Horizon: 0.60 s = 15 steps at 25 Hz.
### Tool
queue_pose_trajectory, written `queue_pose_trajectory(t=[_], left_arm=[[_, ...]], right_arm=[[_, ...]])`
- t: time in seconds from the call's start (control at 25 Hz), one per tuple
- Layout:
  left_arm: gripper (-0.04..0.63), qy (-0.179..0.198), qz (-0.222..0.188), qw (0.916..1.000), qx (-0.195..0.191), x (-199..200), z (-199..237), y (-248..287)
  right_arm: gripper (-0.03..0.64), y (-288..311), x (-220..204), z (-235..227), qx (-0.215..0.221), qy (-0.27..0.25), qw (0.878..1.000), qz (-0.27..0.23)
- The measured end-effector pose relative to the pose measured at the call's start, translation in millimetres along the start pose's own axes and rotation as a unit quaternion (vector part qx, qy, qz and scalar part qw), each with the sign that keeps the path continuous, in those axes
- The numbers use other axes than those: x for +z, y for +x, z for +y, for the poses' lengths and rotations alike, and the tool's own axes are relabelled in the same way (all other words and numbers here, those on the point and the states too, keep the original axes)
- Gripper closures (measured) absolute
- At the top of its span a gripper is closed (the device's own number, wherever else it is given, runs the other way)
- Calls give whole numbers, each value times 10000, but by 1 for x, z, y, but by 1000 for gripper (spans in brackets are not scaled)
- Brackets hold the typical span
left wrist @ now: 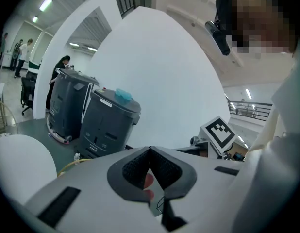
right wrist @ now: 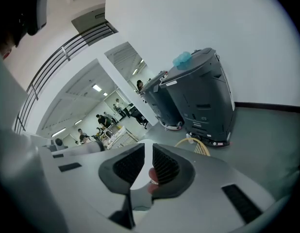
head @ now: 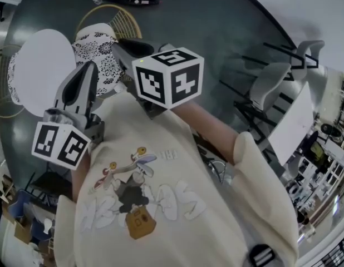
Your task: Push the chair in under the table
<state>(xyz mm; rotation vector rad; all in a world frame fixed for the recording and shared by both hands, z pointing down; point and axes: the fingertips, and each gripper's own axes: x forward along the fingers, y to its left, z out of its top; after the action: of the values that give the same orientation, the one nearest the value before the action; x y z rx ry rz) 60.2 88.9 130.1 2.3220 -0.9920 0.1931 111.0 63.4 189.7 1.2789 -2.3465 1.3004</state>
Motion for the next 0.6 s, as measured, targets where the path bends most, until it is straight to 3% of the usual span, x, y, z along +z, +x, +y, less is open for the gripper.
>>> queue_pose_trajectory(t=[0.12,0.32,0.48,0.6], left_arm=[[586,-55,-59,9999,-92,-1,-4,4],[586,41,-151,9999,-26,-1,-14,-3],[586,-18,-237,9997,95,-1,-14,-11],[586,-73,-249,9996,103,-7,-16,-14]], right_arm=[[568,-7,-2,0,25,-206,9998,42],[569,-48,14,6,-251,-352,9971,621],[569,-109,81,45,-277,-905,9944,-465],[569,-104,76,46,-316,-1503,9826,-1044]])
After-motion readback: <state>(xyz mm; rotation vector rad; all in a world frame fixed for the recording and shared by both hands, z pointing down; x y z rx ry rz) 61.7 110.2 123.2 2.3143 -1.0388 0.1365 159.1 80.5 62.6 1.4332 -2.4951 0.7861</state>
